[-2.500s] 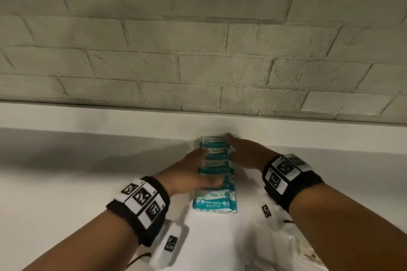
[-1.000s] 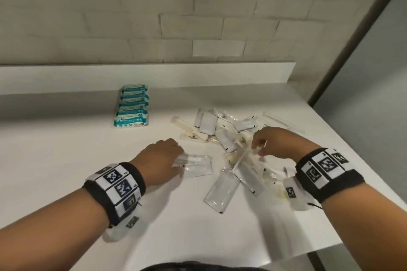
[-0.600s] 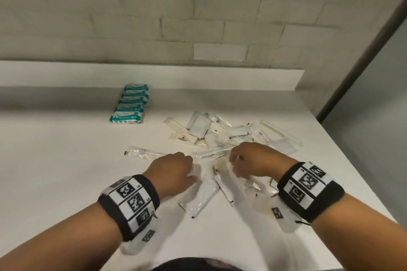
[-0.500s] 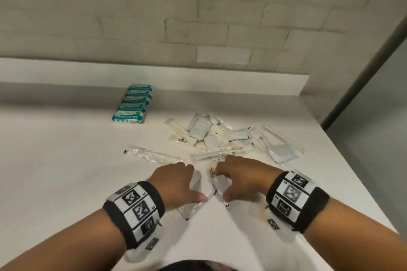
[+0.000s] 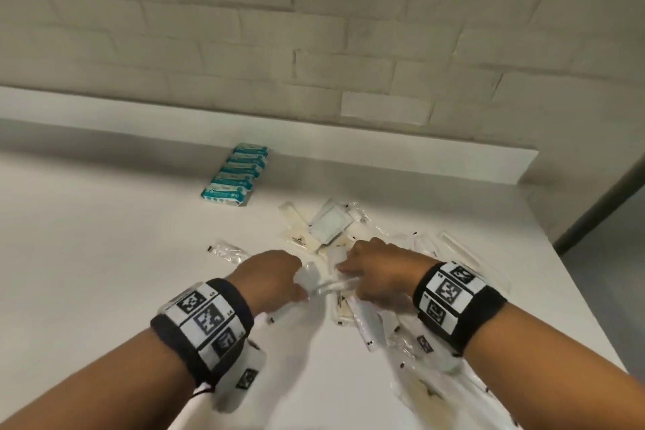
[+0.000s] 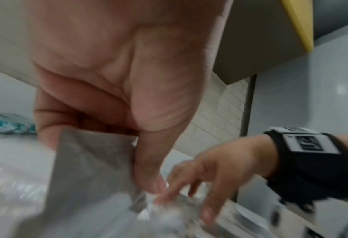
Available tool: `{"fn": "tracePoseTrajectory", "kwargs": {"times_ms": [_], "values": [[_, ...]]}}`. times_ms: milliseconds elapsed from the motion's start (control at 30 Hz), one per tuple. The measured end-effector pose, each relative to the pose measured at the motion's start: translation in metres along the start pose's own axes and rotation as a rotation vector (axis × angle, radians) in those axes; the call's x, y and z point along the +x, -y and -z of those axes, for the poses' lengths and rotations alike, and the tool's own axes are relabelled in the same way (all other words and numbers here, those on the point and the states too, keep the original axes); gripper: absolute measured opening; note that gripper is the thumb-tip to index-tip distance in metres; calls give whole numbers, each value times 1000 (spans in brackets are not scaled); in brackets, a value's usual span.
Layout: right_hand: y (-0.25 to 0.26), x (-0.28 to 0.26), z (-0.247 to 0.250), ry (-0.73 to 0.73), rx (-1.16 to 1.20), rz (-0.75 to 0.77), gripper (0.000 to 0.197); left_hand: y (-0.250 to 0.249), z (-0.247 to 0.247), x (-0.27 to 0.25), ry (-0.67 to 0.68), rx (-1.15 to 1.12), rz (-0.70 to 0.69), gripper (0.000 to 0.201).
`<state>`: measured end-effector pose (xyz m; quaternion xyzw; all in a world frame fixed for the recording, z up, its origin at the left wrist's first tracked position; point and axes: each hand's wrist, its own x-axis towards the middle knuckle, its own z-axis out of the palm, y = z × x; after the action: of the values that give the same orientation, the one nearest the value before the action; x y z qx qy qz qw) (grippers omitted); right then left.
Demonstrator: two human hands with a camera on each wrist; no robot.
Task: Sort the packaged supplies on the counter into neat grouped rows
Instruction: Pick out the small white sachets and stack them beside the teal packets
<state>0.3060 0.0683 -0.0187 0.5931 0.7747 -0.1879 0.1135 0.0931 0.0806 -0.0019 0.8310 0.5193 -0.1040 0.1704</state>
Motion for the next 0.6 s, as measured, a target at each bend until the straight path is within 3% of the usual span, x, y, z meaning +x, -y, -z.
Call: {"fn": "tracePoseTrajectory", "kwargs": {"times_ms": [67, 167, 400, 500, 600], "values": [[-6, 2, 7, 9, 130, 42, 42, 3, 18, 23, -88, -28, 23, 40], [-19, 12, 18, -75, 230, -40, 30, 1, 33, 67, -167, -99, 42, 41], [-49, 51, 42, -190, 239, -217, 33, -18, 21, 121, -40, -21, -67, 45], [-42, 80, 54, -245, 150, -173, 41, -14, 8, 112, -102, -45, -129, 31], [-22, 104, 62, -215, 75, -32, 46, -1, 10, 93, -144, -146, -111, 20]]}}
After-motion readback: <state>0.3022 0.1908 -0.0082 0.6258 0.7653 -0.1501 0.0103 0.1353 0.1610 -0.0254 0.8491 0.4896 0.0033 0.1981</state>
